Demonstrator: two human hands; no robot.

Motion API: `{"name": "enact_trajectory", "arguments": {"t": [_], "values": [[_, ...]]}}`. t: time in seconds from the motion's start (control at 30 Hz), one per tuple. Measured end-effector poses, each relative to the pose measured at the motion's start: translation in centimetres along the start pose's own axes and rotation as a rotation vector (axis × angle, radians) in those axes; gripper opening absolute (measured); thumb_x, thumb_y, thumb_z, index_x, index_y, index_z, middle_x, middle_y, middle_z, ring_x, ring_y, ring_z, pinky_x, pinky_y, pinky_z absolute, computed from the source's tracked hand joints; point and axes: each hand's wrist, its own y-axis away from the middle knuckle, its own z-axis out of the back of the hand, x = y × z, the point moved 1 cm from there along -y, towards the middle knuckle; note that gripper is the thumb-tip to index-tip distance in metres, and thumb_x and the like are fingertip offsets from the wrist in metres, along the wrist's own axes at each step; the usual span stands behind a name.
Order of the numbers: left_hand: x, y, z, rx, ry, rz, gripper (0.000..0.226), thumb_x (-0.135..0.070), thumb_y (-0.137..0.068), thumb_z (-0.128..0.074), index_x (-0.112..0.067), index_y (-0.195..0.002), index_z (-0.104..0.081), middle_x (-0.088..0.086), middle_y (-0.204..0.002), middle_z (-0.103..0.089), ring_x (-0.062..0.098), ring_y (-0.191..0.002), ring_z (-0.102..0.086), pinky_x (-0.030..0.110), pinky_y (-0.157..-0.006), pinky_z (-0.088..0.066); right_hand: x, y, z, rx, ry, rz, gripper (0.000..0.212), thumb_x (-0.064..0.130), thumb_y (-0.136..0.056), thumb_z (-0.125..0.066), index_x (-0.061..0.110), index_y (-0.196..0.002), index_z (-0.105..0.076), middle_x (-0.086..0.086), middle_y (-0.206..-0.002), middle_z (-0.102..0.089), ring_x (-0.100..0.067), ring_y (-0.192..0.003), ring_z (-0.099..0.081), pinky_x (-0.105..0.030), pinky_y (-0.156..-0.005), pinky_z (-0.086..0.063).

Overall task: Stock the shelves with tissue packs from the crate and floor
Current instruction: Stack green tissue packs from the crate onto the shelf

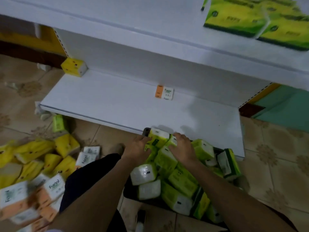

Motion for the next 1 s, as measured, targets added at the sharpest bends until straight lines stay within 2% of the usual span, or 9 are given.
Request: {"name": "enact_trajectory", "arguments": {"t": [0.17,0.27,0.37,0.53,0.7,0.8,0.87,0.93,1.0], "values": [[1.4,-3.1,-2.7,0.077,0.062,0.059,0.052,-0.032,-0.083,-0.044,-0.013,-0.132,-0.047,0.011,-0.136,-0.044,0.031,-0.124,-0.041,0.036,-0.099,-0.039,-1.0,-4.6,-3.0,0.094,-0.008,0.003,0.053,0.021,-0.09,-0.054,0.011,-0.139,-0.037,-0.01,-0.142,-0.038,-0.027,-0.132,-0.035,-0.037,-0.104,-0.035],[2.5,-4.0,-4.9,0.133,0.053,0.072,0.064,-0.044,-0.078,-0.032,-0.014,-0.133,-0.046,0.01,-0.131,-0.047,0.032,-0.12,-0.044,0.042,-0.095,-0.042,-1.4,-6.8,-4.7,0.099,0.038,0.008,0.052,0.021,-0.092,-0.051,0.011,-0.14,-0.033,-0.009,-0.146,-0.034,-0.026,-0.133,-0.033,-0.035,-0.104,-0.033],[3.6,-4.1,-6.5,0.155,0.049,0.09,0.055,-0.038,-0.084,-0.04,-0.014,-0.134,-0.044,0.009,-0.133,-0.047,0.03,-0.123,-0.042,0.04,-0.1,-0.037,-1.6,-8.2,-6.4,0.131,0.114,0.045,0.06,0.019,-0.092,-0.05,0.01,-0.145,-0.022,-0.009,-0.151,-0.026,-0.028,-0.135,-0.028,-0.034,-0.108,-0.027],[4.5,-3.6,-6.7,0.106,0.051,0.103,0.048,-0.028,-0.09,-0.052,-0.015,-0.135,-0.041,0.007,-0.136,-0.044,0.027,-0.124,-0.039,0.034,-0.101,-0.034,-1.1,-8.7,-7.0,0.076,0.267,0.112,0.046,0.016,-0.092,-0.049,0.012,-0.136,-0.034,-0.009,-0.132,-0.044,-0.026,-0.122,-0.043,-0.036,-0.104,-0.03],[4.0,-2.1,-5.4,0.056,0.091,0.089,0.056,-0.036,-0.084,-0.049,-0.008,-0.131,-0.046,0.017,-0.127,-0.051,0.035,-0.117,-0.046,0.037,-0.098,-0.037,0.5,-6.7,-4.6,0.038,-0.024,0.146,0.043,0.018,-0.089,-0.053,0.009,-0.13,-0.042,-0.013,-0.124,-0.043,-0.033,-0.109,-0.049,-0.039,-0.085,-0.042],[2.9,-1.1,-4.7,-0.054,0.278,0.12,0.075,-0.051,-0.073,-0.041,0.0,-0.128,-0.045,0.024,-0.113,-0.057,0.042,-0.103,-0.054,0.045,-0.085,-0.046,1.1,-5.0,-2.0,-0.032,-0.231,0.108,0.054,0.014,-0.09,-0.052,0.017,-0.142,-0.036,-0.016,-0.124,-0.047,-0.034,-0.112,-0.05,-0.037,-0.089,-0.042],[1.7,-0.4,-3.6,-0.09,0.374,0.153,0.077,-0.05,-0.078,-0.05,-0.003,-0.137,-0.035,0.023,-0.121,-0.055,0.039,-0.108,-0.054,0.042,-0.086,-0.046,1.5,-3.5,-0.1,-0.067,-0.311,0.086,0.053,0.015,-0.093,-0.049,0.026,-0.143,-0.035,-0.017,-0.121,-0.051,-0.033,-0.114,-0.05,-0.038,-0.093,-0.042],[-0.3,0.5,-2.0,-0.094,0.41,0.126,0.078,-0.033,-0.085,-0.061,-0.009,-0.146,-0.017,0.02,-0.139,-0.041,0.034,-0.123,-0.046,0.034,-0.095,-0.038,2.4,-2.0,1.8,-0.109,-0.317,0.081,0.049,0.017,-0.096,-0.045,0.031,-0.142,-0.036,-0.016,-0.117,-0.053,-0.032,-0.114,-0.051,-0.036,-0.095,-0.041],[-2.2,1.4,0.0,-0.14,0.407,0.085,0.081,-0.023,-0.087,-0.062,-0.011,-0.147,-0.009,0.018,-0.145,-0.032,0.033,-0.127,-0.042,0.031,-0.098,-0.034,3.4,-0.4,3.9,-0.17,-0.317,0.116,0.046,0.019,-0.097,-0.043,0.033,-0.141,-0.038,-0.013,-0.12,-0.053,-0.029,-0.116,-0.05,-0.032,-0.095,-0.038]]}}
